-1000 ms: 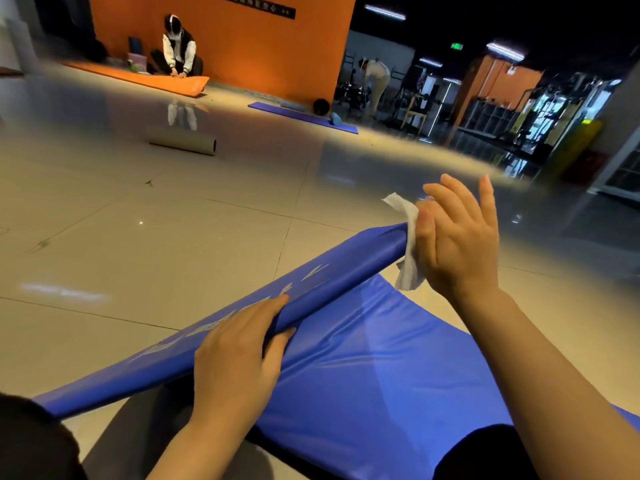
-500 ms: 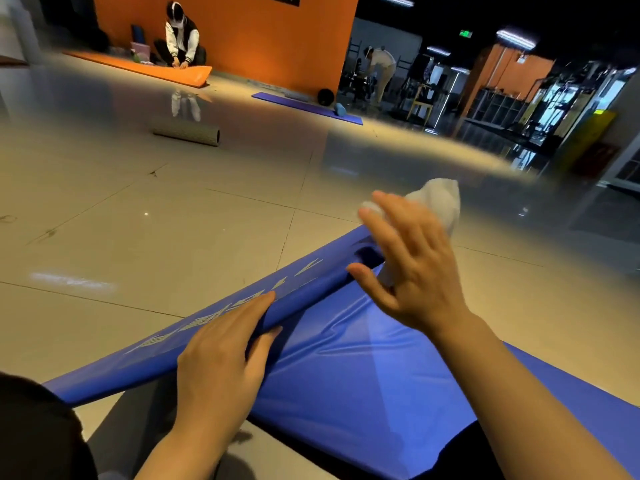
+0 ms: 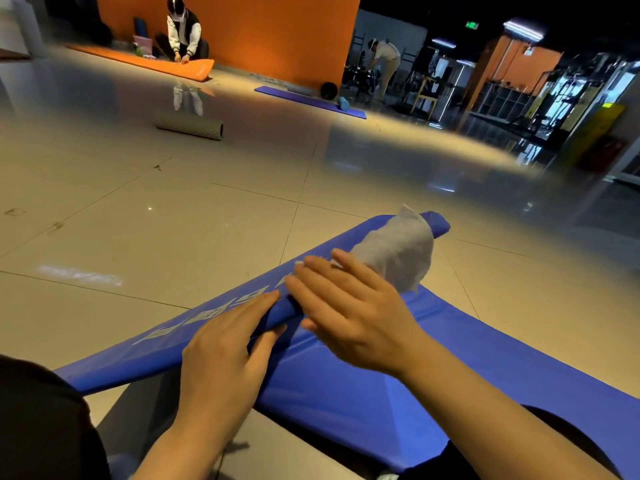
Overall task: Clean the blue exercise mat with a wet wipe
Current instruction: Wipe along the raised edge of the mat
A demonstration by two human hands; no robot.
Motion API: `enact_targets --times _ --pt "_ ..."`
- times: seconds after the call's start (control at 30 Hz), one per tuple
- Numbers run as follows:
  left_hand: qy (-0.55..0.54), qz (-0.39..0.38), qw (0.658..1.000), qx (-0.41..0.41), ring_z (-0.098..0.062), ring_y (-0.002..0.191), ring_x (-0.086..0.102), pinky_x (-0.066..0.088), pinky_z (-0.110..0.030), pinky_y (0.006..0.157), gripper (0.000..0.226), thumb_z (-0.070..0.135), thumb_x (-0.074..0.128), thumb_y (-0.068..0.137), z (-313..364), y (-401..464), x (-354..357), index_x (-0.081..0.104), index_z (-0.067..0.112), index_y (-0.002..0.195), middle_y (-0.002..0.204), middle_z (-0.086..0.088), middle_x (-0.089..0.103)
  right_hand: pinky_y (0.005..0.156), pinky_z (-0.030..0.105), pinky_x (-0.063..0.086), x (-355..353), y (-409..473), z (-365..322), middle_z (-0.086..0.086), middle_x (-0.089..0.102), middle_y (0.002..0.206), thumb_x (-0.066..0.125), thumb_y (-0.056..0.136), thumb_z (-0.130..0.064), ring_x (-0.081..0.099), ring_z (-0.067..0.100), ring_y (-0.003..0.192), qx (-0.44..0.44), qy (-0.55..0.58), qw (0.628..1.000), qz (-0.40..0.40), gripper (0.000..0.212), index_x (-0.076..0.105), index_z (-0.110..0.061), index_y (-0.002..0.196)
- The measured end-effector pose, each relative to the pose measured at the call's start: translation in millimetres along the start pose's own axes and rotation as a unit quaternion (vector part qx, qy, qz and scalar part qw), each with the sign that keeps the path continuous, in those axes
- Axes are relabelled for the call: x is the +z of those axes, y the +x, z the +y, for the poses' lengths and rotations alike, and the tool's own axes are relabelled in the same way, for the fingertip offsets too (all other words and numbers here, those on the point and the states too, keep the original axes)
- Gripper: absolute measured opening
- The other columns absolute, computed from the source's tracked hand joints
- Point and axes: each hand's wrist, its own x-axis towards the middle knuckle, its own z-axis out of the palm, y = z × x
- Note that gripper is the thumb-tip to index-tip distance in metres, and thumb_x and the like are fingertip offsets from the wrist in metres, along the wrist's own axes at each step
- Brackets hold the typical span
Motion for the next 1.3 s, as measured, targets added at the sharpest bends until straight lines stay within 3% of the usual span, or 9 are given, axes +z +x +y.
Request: enact_targets --times 0.13,0.3,0.43,0.63,0.77,0.87,0.93,1.07,1.3 --pt "-0.031 -0.006 0.999 -0.001 -0.004 0.096 0.062 0.052 -0.033 0.079 0.045 0.047 0.056 0.085 1.6 4.0 -17.1 0.065 0.033 0.127 0.111 0.03 0.062 0.115 0.039 0.028 -12.1 3.6 24.7 0.013 0.068 0.12 0.038 0.104 -0.031 0.056 0.028 0.119 0.023 -0.038 0.998 0.038 0.043 0.068 -0.007 0.122" --pt "-0.041 -0.017 0.999 0.006 0.005 0.112 0.053 0.045 -0.023 0.085 0.041 0.045 0.058 0.083 3.9 1.9 -24.6 0.063 0.047 0.124 0.108 0.06 0.045 0.11 0.044 0.033 -29.0 -7.6 58.3 0.016 0.07 0.109 0.034 0.105 -0.029 0.055 0.031 0.114 0.104 -0.049 0.99 0.086 0.048 0.074 -0.002 0.101" --pt "-0.029 -0.006 1.0 -0.01 0.002 0.101 0.056 0.048 -0.028 0.08 0.036 0.039 0.063 0.085 5.4 6.1 -28.5 0.065 0.047 0.12 0.099 0.055 0.051 0.107 0.041 0.04 -24.7 0.0 54.3 0.017 0.067 0.112 0.032 0.106 -0.026 0.054 0.029 0.116 0.256 0.065 0.955 0.135 0.047 0.07 0.002 0.1" --pt "0.083 -0.02 0.996 -0.021 -0.02 0.093 0.063 0.043 -0.035 0.074 0.039 0.021 0.067 0.09 -2.9 31.3 -40.6 0.063 0.029 0.128 0.113 0.012 0.069 0.085 0.016 0.043 -19.5 39.2 28.4 -0.011 0.062 0.108 0.034 0.102 -0.029 0.057 0.001 0.101 0.531 0.329 0.747 0.229 0.032 0.062 -0.02 0.113" --pt "0.087 -0.001 0.994 0.07 -0.015 0.094 0.062 0.043 -0.029 0.072 0.04 0.03 0.068 0.087 17.1 63.6 -52.7 0.063 0.022 0.127 0.113 0.006 0.069 0.086 0.014 0.041 -12.7 64.7 -0.8 -0.023 0.059 0.1 0.036 0.104 -0.029 0.055 -0.003 0.1 0.491 0.361 0.76 0.224 0.022 0.057 -0.035 0.104" --pt "0.091 -0.039 0.979 0.179 -0.007 0.085 0.056 0.038 -0.011 0.067 0.044 0.044 0.051 0.083 39.3 85.2 -53.8 0.058 0.025 0.123 0.105 0.01 0.068 0.095 0.021 0.042 -6.2 76.6 -26.4 -0.02 0.058 0.106 0.038 0.103 -0.026 0.052 -0.003 0.107 0.457 0.362 0.781 0.223 0.03 0.066 -0.019 0.109" --pt "0.072 -0.033 0.979 0.19 -0.007 0.078 0.059 0.047 -0.018 0.061 0.038 0.047 0.049 0.083 39.1 93.5 -55.3 0.055 0.031 0.117 0.1 0.011 0.069 0.096 0.024 0.042 -6.3 78.2 -30.2 -0.02 0.059 0.107 0.04 0.102 -0.024 0.052 -0.002 0.109 0.447 0.373 0.781 0.226 0.03 0.067 -0.016 0.11" --pt "0.056 -0.013 0.975 0.214 -0.011 0.079 0.064 0.058 -0.041 0.063 0.036 0.051 0.051 0.086 26.9 92.0 -62.6 0.053 0.037 0.118 0.098 0.011 0.07 0.085 0.016 0.044 -14.7 68.0 -5.1 -0.02 0.063 0.1 0.044 0.101 -0.021 0.058 -0.002 0.099 0.435 0.424 0.771 0.193 0.02 0.062 -0.028 0.105" --pt "0.05 0.021 0.98 0.189 -0.005 0.09 0.055 0.043 -0.016 0.079 0.043 0.041 0.05 0.09 18.9 77.4 -71.2 0.06 0.022 0.128 0.106 0.014 0.063 0.072 0.007 0.041 -13.0 28.9 54.7 -0.019 0.061 0.088 0.044 0.095 0.002 0.056 -0.008 0.082 0.574 0.311 0.696 0.3 0.028 0.064 -0.017 0.097"
